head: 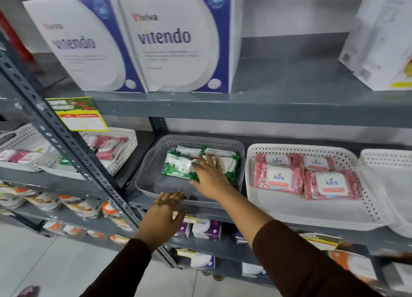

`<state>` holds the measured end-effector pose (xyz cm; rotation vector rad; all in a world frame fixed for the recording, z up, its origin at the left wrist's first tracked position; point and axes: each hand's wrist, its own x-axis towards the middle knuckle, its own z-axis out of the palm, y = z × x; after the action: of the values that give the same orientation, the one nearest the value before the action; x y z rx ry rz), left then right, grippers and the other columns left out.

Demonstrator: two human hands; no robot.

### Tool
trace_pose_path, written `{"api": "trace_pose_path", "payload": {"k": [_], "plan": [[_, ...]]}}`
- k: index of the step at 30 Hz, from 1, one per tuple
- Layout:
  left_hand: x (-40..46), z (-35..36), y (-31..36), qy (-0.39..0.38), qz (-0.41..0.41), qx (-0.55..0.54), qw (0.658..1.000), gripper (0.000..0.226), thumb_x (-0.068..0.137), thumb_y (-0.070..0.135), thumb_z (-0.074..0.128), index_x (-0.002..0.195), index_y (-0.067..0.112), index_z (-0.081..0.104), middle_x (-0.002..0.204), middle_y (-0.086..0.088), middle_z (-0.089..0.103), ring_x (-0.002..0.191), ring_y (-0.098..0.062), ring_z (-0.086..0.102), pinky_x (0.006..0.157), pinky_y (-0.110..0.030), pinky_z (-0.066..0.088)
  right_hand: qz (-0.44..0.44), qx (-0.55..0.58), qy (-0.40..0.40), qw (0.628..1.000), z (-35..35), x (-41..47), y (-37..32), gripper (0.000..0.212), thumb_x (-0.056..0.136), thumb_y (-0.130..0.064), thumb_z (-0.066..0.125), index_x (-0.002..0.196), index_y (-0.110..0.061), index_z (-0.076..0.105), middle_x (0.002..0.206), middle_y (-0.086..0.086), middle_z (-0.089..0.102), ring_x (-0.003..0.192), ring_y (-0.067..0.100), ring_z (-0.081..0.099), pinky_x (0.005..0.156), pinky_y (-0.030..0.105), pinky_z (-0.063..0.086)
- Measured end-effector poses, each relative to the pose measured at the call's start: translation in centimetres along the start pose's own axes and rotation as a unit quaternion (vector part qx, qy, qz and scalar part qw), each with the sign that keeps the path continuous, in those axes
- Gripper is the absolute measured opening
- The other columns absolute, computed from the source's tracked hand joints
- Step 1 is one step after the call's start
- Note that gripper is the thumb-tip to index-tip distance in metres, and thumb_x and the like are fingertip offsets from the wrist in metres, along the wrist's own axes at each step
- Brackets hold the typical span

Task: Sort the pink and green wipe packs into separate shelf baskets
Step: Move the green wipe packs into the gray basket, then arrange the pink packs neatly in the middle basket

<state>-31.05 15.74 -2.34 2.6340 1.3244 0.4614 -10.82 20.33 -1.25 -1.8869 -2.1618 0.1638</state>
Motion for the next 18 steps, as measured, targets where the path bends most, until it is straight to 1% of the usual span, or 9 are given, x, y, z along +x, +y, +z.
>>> {"api": "trace_pose_path", "payload": {"k": [2, 5, 8, 9, 11, 13, 14, 16, 18], "plan": [[0.1, 0.5, 1.1, -0.001, -0.006, -0.007, 1.000, 0.047, 0.094, 0.025, 0.063, 0.138, 0.013, 0.052, 0.143, -0.006, 0.051, 0.135, -0.024, 0.042, 0.117, -0.034, 0.018, 0.008, 0.055, 0.078, 0.995, -1.0, -2.4, 1.4, 0.057, 0.097, -0.032, 0.055, 0.148, -0.015, 0.037, 0.160, 0.013, 0.027, 0.151, 0.034, 0.010, 0.122, 0.054, 0.004], [0.4, 1.9, 4.1, -0.001, 0.020, -0.028, 0.999, 0.048, 0.094, 0.024, 0.063, 0.139, 0.014, 0.051, 0.145, -0.004, 0.049, 0.138, -0.024, 0.038, 0.116, -0.030, 0.016, 0.073, 0.125, 0.184, 0.972, -2.9, -7.2, 5.2, 0.051, 0.097, -0.027, 0.053, 0.145, -0.014, 0.043, 0.155, 0.012, 0.039, 0.148, 0.033, 0.022, 0.122, 0.051, 0.012], [1.3, 3.6, 9.5, 0.004, 0.060, -0.069, 0.996, 0.046, 0.095, 0.024, 0.062, 0.138, 0.013, 0.052, 0.144, -0.007, 0.050, 0.138, -0.029, 0.038, 0.114, -0.036, 0.027, 0.170, 0.133, 0.216, 0.952, -4.7, -12.9, 10.8, 0.048, 0.096, -0.017, 0.055, 0.144, -0.014, 0.047, 0.156, 0.013, 0.038, 0.148, 0.034, 0.023, 0.122, 0.045, 0.017], [1.5, 4.2, 11.3, 0.007, 0.086, -0.078, 0.993, 0.044, 0.096, 0.024, 0.060, 0.138, 0.012, 0.053, 0.143, -0.007, 0.051, 0.137, -0.029, 0.039, 0.113, -0.037, 0.027, 0.196, 0.114, 0.217, 0.949, -5.2, -14.5, 12.7, 0.048, 0.095, -0.013, 0.056, 0.142, -0.015, 0.050, 0.155, 0.013, 0.039, 0.148, 0.034, 0.024, 0.121, 0.047, 0.021], [1.9, 5.5, 15.0, 0.015, 0.150, -0.090, 0.984, 0.043, 0.096, 0.025, 0.054, 0.137, 0.010, 0.053, 0.141, -0.007, 0.053, 0.133, -0.027, 0.044, 0.115, -0.031, 0.021, 0.243, 0.085, 0.212, 0.943, -6.5, -17.3, 16.5, 0.046, 0.093, -0.009, 0.059, 0.138, -0.020, 0.055, 0.154, 0.012, 0.042, 0.147, 0.033, 0.026, 0.119, 0.049, 0.027], [2.1, 7.1, 18.6, 0.023, 0.205, -0.096, 0.974, 0.045, 0.095, 0.026, 0.054, 0.136, 0.009, 0.053, 0.139, -0.007, 0.055, 0.131, -0.026, 0.047, 0.116, -0.030, 0.019, 0.280, 0.065, 0.190, 0.939, -7.9, -19.5, 20.1, 0.047, 0.090, -0.008, 0.063, 0.133, -0.027, 0.059, 0.155, 0.009, 0.039, 0.147, 0.030, 0.026, 0.119, 0.048, 0.027], [2.1, 7.9, 20.2, 0.027, 0.224, -0.094, 0.970, 0.047, 0.094, 0.026, 0.057, 0.137, 0.008, 0.053, 0.139, -0.006, 0.056, 0.131, -0.025, 0.047, 0.117, -0.032, 0.020, 0.288, 0.050, 0.166, 0.942, -8.6, -20.3, 21.6, 0.050, 0.088, -0.008, 0.067, 0.132, -0.032, 0.059, 0.158, 0.006, 0.035, 0.147, 0.029, 0.025, 0.120, 0.048, 0.023], [1.9, 9.3, 22.5, 0.034, 0.239, -0.094, 0.966, 0.049, 0.093, 0.027, 0.059, 0.138, 0.008, 0.051, 0.140, -0.006, 0.055, 0.132, -0.025, 0.046, 0.116, -0.039, 0.024, 0.284, 0.048, 0.107, 0.951, -9.4, -21.3, 23.6, 0.060, 0.085, -0.011, 0.072, 0.135, -0.039, 0.055, 0.161, 0.002, 0.028, 0.147, 0.029, 0.024, 0.121, 0.048, 0.021], [1.9, 10.1, 23.8, 0.040, 0.234, -0.093, 0.967, 0.050, 0.094, 0.030, 0.055, 0.139, 0.008, 0.050, 0.141, -0.005, 0.054, 0.133, -0.025, 0.046, 0.117, -0.038, 0.023, 0.286, 0.090, 0.072, 0.951, -9.4, -21.8, 24.4, 0.063, 0.087, -0.014, 0.071, 0.140, -0.040, 0.048, 0.160, 0.003, 0.030, 0.146, 0.031, 0.025, 0.118, 0.051, 0.028]]}}
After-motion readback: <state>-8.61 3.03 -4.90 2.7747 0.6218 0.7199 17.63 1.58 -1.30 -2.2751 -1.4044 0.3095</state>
